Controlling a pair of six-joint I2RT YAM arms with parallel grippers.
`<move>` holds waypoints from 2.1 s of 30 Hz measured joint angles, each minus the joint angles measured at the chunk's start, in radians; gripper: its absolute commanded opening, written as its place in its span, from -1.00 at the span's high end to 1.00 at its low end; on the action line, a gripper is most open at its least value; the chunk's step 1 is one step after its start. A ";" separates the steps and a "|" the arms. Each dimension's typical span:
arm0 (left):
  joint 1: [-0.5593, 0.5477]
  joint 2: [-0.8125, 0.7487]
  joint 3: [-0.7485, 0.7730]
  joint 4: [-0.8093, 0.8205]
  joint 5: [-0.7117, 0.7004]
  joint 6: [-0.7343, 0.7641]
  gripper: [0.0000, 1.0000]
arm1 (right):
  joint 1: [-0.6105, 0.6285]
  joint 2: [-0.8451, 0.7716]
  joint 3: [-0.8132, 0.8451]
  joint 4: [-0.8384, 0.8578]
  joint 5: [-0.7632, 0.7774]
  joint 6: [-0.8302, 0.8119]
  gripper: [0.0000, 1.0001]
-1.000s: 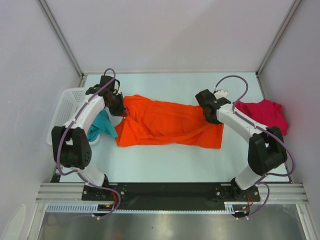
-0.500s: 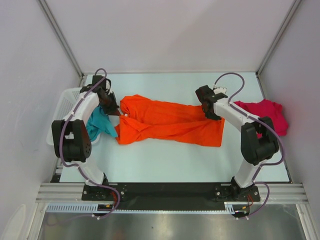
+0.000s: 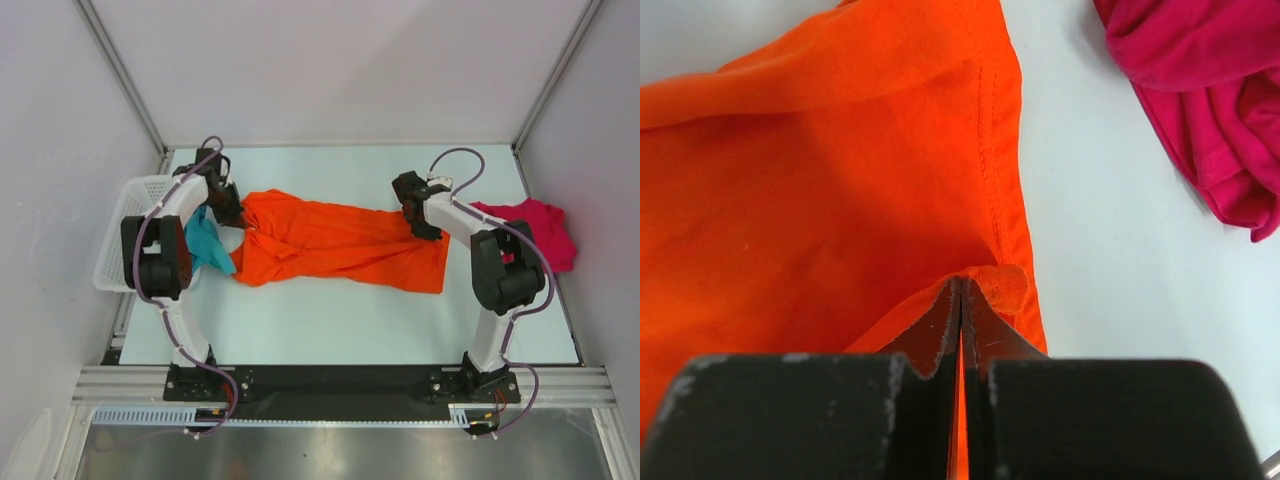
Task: Fold and stack the t-shirts
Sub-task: Fold the flattened tshirt in 1/3 of the way
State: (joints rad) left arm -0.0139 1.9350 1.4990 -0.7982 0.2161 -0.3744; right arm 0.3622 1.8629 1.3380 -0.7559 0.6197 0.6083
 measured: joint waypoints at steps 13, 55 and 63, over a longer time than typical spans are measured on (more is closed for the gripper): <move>-0.023 0.153 0.225 -0.046 -0.017 0.010 -0.34 | -0.048 0.062 0.078 0.008 -0.026 -0.016 0.54; -0.082 -0.308 -0.335 -0.001 -0.083 0.044 -0.40 | 0.207 -0.169 -0.242 -0.110 -0.068 0.133 0.35; -0.082 -0.270 -0.343 0.034 -0.082 0.045 -0.21 | 0.203 -0.169 -0.242 -0.119 -0.056 0.136 0.35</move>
State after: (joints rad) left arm -0.0959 1.6646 1.1557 -0.7643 0.1337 -0.3294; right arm 0.5652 1.6939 1.0962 -0.8749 0.5640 0.7441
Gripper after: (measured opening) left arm 0.657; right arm 0.320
